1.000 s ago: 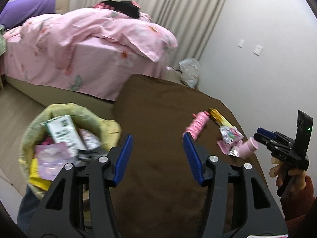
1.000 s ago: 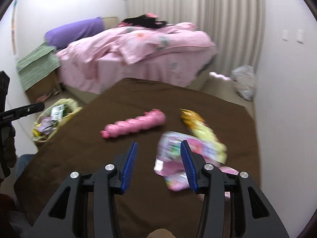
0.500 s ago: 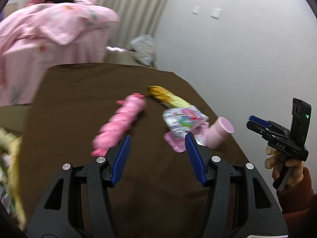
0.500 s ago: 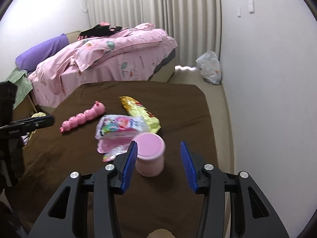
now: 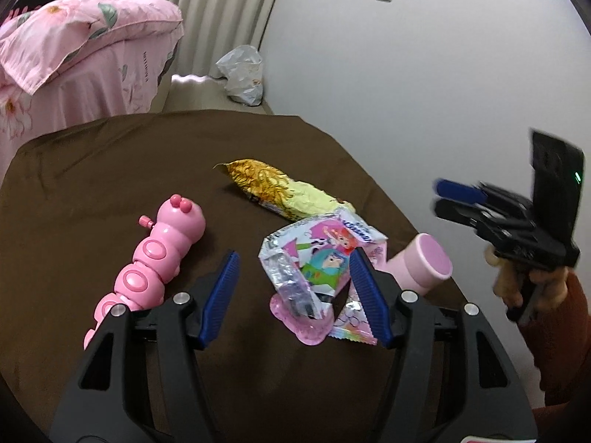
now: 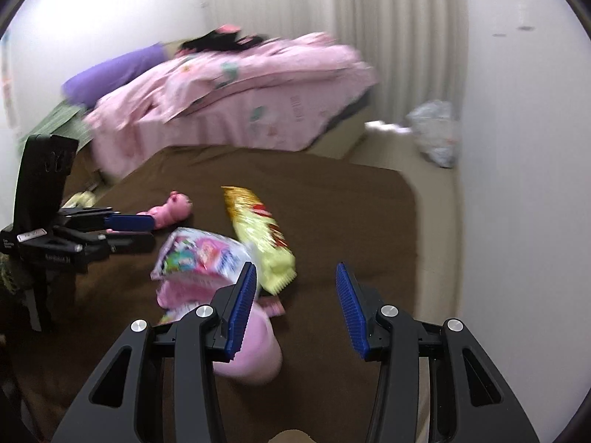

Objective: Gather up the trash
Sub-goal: 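Grasp the gold-yellow snack wrapper with the right tool while the left tool grasps the pink cartoon tissue packet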

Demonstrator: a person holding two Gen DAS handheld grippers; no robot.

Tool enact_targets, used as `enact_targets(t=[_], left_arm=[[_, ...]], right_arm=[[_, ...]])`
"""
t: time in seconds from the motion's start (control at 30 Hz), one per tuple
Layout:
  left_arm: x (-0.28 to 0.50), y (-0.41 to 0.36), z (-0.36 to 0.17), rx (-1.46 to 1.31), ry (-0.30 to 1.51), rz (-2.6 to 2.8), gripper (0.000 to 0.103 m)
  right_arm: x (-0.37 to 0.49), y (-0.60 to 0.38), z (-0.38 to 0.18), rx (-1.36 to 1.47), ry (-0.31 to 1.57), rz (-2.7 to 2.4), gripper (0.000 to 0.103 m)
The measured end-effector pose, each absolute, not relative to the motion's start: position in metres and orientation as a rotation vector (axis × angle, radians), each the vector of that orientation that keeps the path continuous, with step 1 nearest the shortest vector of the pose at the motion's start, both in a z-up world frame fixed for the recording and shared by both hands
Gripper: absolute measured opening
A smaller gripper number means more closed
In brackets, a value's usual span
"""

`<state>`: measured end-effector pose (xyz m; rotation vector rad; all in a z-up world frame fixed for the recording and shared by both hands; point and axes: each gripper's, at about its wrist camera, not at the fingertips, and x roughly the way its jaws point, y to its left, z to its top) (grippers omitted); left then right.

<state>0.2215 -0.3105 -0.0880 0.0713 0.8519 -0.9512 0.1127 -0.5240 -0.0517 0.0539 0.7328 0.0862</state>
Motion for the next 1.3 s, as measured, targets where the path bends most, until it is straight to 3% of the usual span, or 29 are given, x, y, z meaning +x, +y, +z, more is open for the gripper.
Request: enact_targets(t=[0.3, 0.5, 0.63, 0.87, 1.3], left_arm=[[0.231, -0.297, -0.092, 0.057, 0.883, -0.883, 0.059], [0.231, -0.3, -0.096, 0.087, 0.882, -0.876, 0.059], [0.23, -0.303, -0.095, 0.084, 0.882, -0.888, 0.059], [0.228, -0.307, -0.09, 0.051, 0.864, -0.949, 0.059], [0.241, -0.365, -0.094, 0.09, 0.865, -1.045, 0.059]], right_arm=[[0.224, -0.509, -0.083, 0.005, 0.879, 0.294, 0.043], [0.242, -0.506, -0.106, -0.008, 1.011, 0.392, 0.042], [0.237, -0.508, -0.106, 0.03, 0.988, 0.41, 0.022], [0.202, -0.532, -0.078, 0.102, 0.836, 0.232, 0.021], [0.155, -0.578, -0.069, 0.179, 0.755, 0.0, 0.021]])
